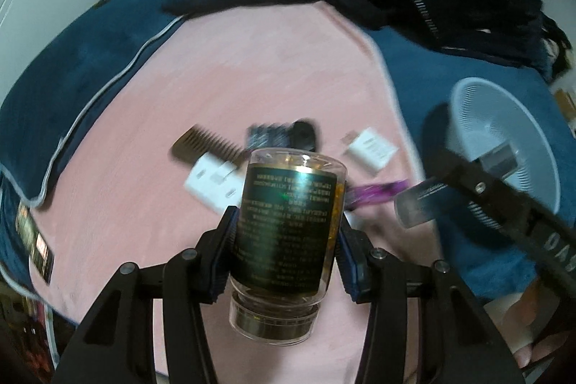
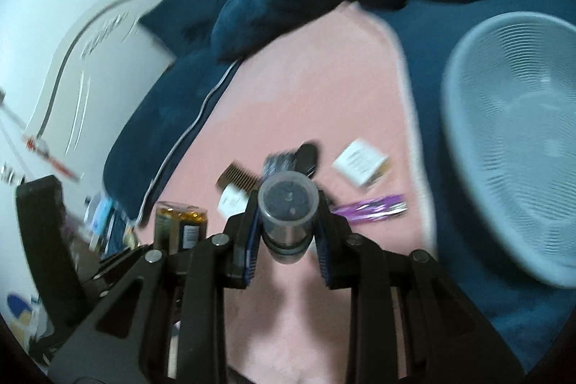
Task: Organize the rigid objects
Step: 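Carry the jar with the left tool over the basket while the right tool carries the spray bottle there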
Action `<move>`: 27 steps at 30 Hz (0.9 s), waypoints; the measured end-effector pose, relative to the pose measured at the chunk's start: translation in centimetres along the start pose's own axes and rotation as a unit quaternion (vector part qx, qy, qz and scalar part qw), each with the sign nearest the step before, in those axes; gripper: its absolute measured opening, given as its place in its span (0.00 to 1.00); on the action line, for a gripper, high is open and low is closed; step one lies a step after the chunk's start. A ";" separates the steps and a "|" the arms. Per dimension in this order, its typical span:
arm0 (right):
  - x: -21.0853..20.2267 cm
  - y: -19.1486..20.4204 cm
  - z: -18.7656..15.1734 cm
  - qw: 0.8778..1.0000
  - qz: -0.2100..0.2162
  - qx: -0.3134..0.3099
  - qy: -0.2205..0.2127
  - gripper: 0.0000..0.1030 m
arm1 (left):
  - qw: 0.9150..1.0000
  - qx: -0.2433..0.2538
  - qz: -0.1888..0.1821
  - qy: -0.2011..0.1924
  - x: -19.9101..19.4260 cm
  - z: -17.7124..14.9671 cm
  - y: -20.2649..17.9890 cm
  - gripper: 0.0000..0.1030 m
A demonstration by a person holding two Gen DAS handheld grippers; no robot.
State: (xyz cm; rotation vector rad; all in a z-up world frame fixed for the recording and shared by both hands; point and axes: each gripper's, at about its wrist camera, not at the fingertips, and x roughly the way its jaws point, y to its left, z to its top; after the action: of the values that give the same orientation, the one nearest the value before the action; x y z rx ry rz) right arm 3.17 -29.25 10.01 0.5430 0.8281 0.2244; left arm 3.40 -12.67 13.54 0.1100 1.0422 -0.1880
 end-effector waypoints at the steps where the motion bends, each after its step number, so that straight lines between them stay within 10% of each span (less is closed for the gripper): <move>1: -0.8 -0.6 0.1 1.000 -0.016 0.005 -0.015 0.27 | 1.000 0.009 -0.005 -0.005 -0.3 0.5 -1.0 0.49; 12: -6.5 -6.5 2.0 0.977 -0.167 0.083 -0.108 0.27 | 0.994 0.074 -0.075 -0.017 -0.1 5.0 -11.7 0.49; 27: -8.8 -13.4 1.9 0.934 -0.221 0.244 -0.138 0.27 | 0.981 0.135 -0.132 0.041 5.0 7.1 -20.5 0.49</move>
State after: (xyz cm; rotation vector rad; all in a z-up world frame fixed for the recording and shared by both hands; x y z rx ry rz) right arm -1.50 -44.69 9.48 0.8137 0.7065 -0.4783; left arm 7.63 -34.46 12.69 0.2274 1.1075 -0.5708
